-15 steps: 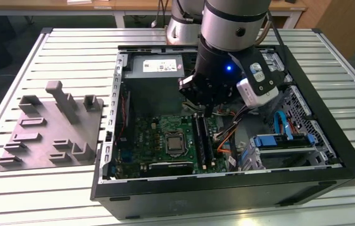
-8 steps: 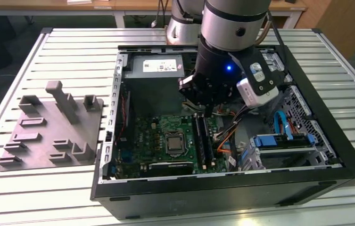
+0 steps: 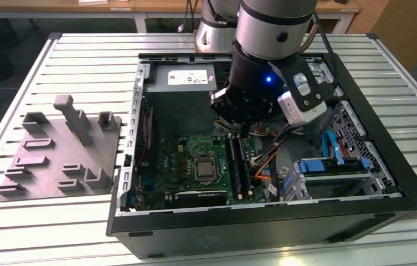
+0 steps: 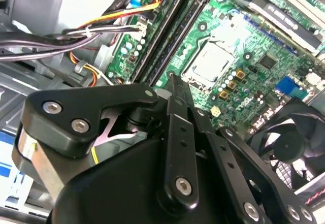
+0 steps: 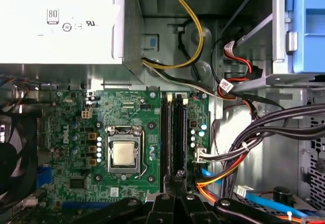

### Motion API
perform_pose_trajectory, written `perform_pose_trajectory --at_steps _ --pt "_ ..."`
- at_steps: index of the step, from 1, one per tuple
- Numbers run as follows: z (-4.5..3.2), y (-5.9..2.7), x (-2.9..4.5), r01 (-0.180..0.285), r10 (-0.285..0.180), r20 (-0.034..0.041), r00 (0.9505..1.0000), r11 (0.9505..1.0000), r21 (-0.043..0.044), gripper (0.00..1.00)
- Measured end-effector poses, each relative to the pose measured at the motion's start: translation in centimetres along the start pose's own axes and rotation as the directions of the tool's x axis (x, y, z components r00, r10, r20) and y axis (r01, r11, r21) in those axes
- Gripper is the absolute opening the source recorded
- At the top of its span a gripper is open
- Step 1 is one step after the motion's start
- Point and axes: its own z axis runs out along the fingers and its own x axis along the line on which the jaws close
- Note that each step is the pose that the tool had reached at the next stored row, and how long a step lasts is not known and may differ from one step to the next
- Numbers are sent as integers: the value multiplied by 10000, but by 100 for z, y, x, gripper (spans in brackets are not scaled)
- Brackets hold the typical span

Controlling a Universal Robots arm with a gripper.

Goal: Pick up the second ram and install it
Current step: 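Press down the second ram until it locks into place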

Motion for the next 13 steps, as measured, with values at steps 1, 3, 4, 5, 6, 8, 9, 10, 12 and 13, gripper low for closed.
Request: perform_pose_trajectory --at_steps 1,3,4,5,6,8,9,10,12,13 --pt "9 19 1 0 0 0 10000 10000 -8 11" --pt "36 79 1 1 -1 0 10000 10000 -39 11" --pt "50 107 2 0 0 0 10000 10000 -58 11" --pt "69 136 2 1 -1 0 10000 10000 -64 11" --pt "88 159 2 2 -2 0 10000 10000 -65 11" --pt "125 199 2 1 -1 0 10000 10000 -65 11" --pt "143 217 2 1 -1 0 10000 10000 -65 11" --pt "161 234 2 1 -1 -1 10000 10000 -64 11" --pt "199 265 2 0 0 0 10000 10000 -65 11" --pt "218 274 3 0 0 0 10000 10000 -66 11"
